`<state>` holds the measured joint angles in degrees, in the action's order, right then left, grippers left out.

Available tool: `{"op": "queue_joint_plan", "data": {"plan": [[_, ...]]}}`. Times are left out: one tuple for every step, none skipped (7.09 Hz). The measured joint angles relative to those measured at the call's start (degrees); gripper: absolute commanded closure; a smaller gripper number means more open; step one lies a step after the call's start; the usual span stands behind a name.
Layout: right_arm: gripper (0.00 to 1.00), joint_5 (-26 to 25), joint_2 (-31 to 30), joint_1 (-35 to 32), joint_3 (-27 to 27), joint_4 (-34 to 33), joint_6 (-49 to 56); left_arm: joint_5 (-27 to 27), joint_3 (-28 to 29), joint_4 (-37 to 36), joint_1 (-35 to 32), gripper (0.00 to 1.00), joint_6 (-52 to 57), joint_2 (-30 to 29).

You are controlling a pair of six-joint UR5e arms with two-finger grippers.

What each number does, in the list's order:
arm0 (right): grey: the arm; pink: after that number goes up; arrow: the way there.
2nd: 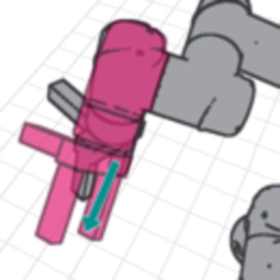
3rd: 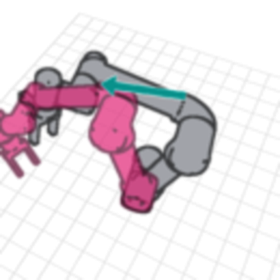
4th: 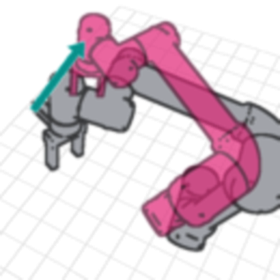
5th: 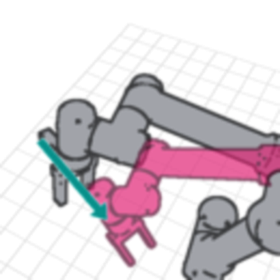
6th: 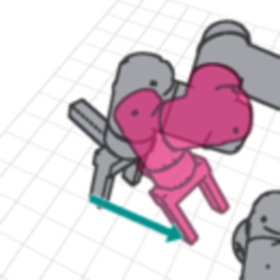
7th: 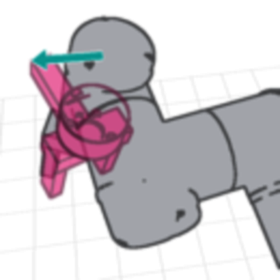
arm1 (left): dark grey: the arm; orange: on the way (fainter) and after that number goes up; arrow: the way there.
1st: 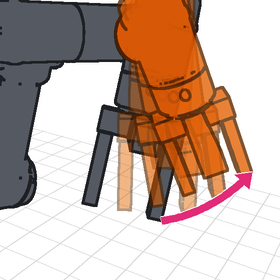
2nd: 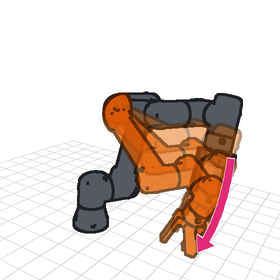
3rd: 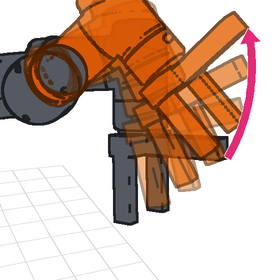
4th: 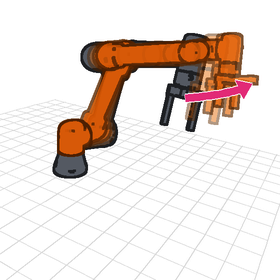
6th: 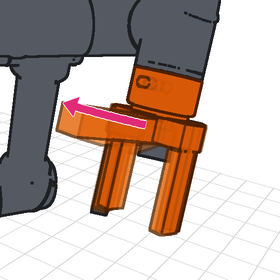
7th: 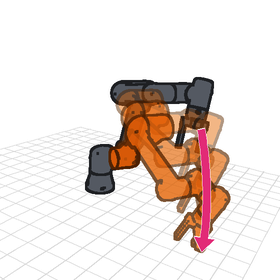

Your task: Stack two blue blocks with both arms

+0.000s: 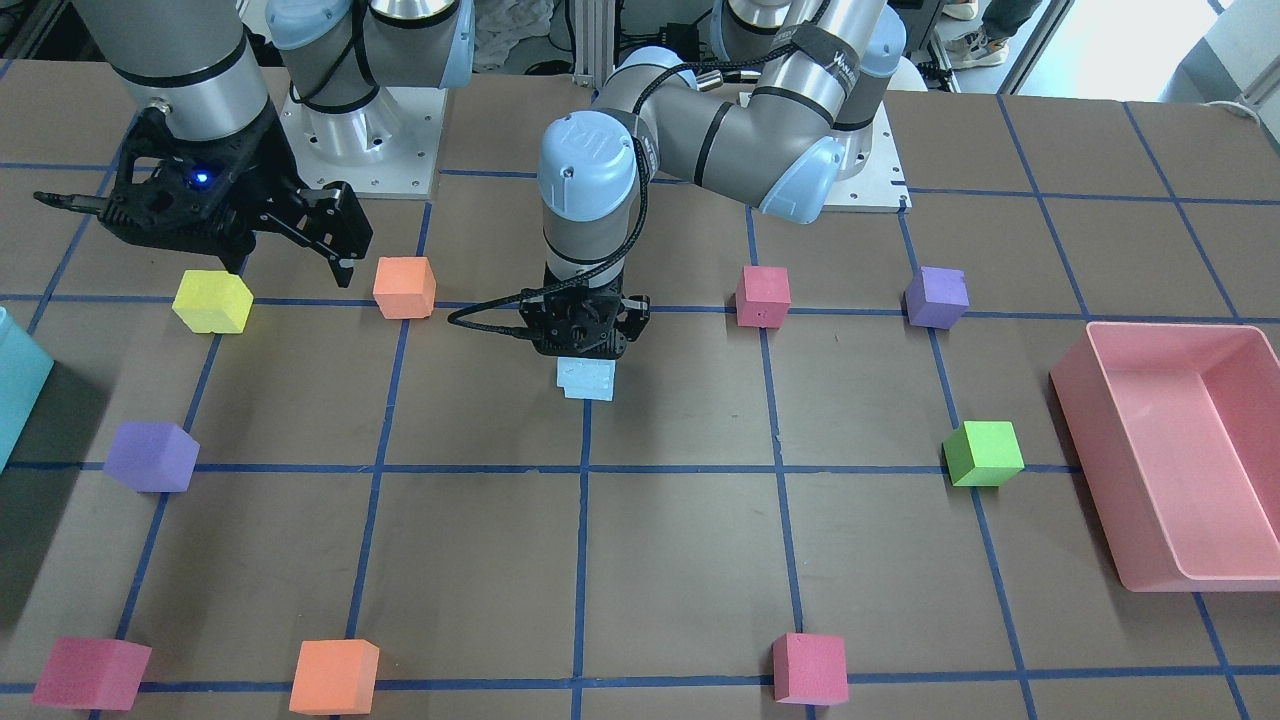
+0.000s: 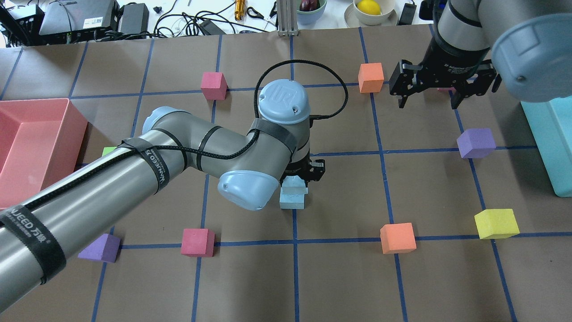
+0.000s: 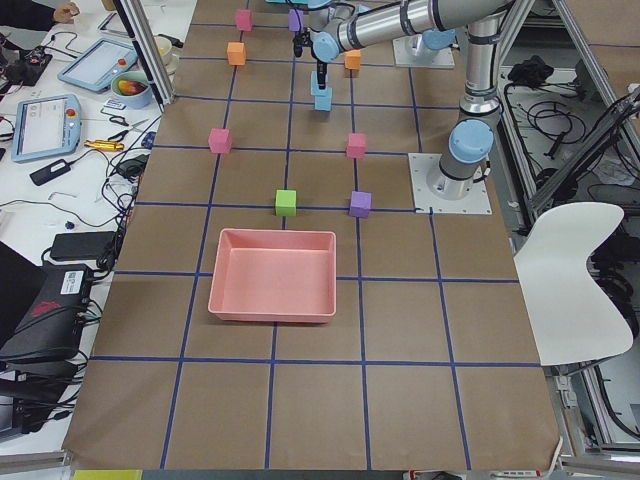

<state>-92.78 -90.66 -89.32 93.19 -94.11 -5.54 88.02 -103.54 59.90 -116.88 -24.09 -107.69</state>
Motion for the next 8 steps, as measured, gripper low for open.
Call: {"op": "queue_joint_plan", "data": {"plan": [[0.00,-0.06,-0.21,0.69,-0.12,0.98,0.21,-0.17,0.11,0.27,-0.15,1.00,0.03,0.71],[0.00,0.11,-0.46,0.94,-0.27,2.14,0.30,-0.27,-0.11,0.64,-0.32,1.00,0.04,1.24],[0.00,0.46,-0.92,0.93,-0.28,2.75,0.34,-0.18,-0.74,1.26,-0.46,1.00,0.07,1.85],[0.00,1.33,-1.48,0.87,-0.20,3.18,0.35,-0.07,-1.25,1.79,-0.50,1.00,0.08,2.31],[0.00,2.94,-2.05,0.81,-0.09,4.09,0.38,0.00,-1.47,2.22,-0.51,1.00,0.09,2.56],[0.00,3.95,-2.39,0.77,-0.03,5.42,0.46,0.05,-1.47,2.55,-0.47,1.00,0.04,2.42],[0.00,4.14,-2.56,0.69,-0.01,6.09,0.55,0.12,-1.44,2.69,-0.38,1.00,-0.08,1.97],[0.00,4.16,-2.77,0.59,0.01,6.36,0.60,0.16,-1.43,2.74,-0.30,1.00,-0.16,1.54]]}}
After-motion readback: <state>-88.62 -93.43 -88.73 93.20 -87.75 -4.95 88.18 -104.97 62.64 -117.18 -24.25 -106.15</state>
